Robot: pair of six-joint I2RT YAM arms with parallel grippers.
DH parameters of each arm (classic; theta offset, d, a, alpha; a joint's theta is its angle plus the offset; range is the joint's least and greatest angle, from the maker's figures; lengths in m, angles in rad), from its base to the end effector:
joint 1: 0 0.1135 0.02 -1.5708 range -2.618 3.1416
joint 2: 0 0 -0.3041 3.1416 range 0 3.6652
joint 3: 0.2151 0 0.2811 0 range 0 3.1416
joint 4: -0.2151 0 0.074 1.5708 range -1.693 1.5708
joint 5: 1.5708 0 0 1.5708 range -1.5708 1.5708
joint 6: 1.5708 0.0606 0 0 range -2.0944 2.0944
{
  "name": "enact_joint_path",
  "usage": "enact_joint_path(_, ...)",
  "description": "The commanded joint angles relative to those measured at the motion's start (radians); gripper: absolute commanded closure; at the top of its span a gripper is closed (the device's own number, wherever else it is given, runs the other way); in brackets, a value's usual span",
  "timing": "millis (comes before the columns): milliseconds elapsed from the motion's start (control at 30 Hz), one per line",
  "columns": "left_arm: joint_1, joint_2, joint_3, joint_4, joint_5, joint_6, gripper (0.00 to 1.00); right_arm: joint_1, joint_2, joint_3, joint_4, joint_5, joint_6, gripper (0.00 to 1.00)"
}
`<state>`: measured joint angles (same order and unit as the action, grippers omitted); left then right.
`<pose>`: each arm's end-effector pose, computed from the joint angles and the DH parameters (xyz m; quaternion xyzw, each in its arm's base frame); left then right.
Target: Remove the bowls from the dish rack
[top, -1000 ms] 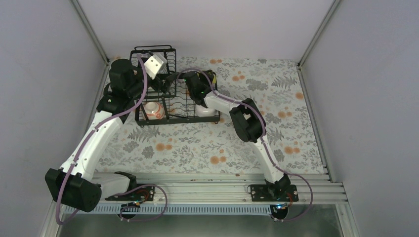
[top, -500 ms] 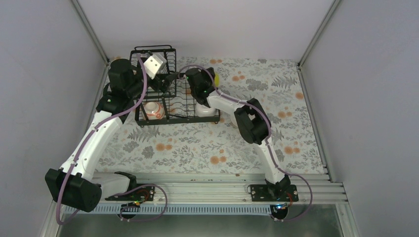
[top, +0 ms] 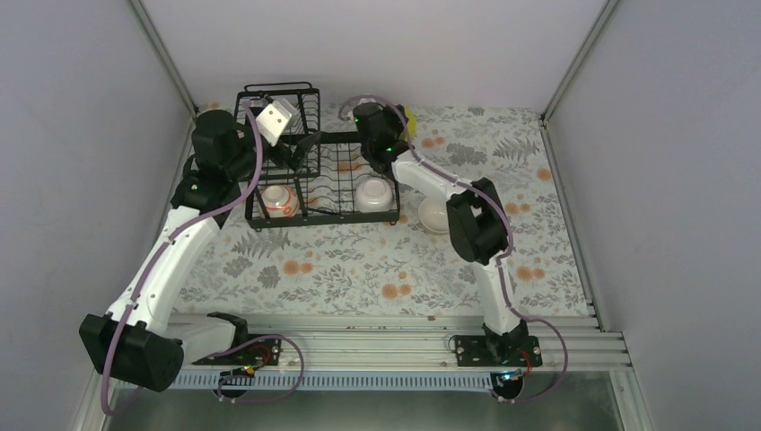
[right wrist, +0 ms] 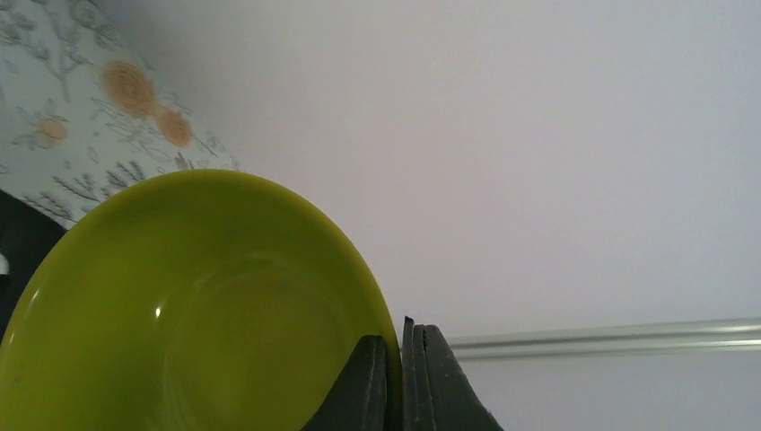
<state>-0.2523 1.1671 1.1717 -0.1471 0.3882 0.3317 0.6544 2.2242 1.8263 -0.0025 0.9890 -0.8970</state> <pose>0.2883 -0.0980 0.4359 0.3344 0.6737 -0.1201 0.6480 0.4911 0.3129 0.2620 -0.3266 0.7074 -0.4515 0.4348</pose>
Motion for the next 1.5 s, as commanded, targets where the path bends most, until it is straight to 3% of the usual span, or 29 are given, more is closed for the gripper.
enact_joint_path(0,0.008,-0.033,-0.016,0.036,0.023,0.005,0.00,-0.045,-0.088,0.041,-0.121,-0.015,0.126,0.97)
enact_joint_path(267,0.009,-0.044,-0.015,0.035,0.023,0.003,0.00,-0.153,-0.190,0.036,-0.430,-0.131,0.354,0.97)
enact_joint_path(533,0.012,-0.048,-0.009,0.032,0.030,0.001,0.00,-0.349,-0.329,-0.071,-0.640,-0.448,0.552,0.97)
enact_joint_path(667,0.011,-0.053,-0.012,0.034,0.034,0.001,0.00,-0.442,-0.401,-0.124,-0.724,-0.700,0.609,0.96)
enact_joint_path(933,0.011,-0.073,-0.027,0.040,0.029,0.001,0.00,-0.464,-0.620,-0.358,-0.786,-1.010,0.629,0.96)
enact_joint_path(1200,0.011,-0.088,-0.034,0.041,0.031,0.001,0.00,-0.464,-0.741,-0.548,-0.786,-1.133,0.634,0.96)
enact_joint_path(1467,0.014,-0.095,-0.038,0.044,0.034,-0.002,0.00,-0.463,-0.749,-0.696,-0.716,-1.258,0.633,0.96)
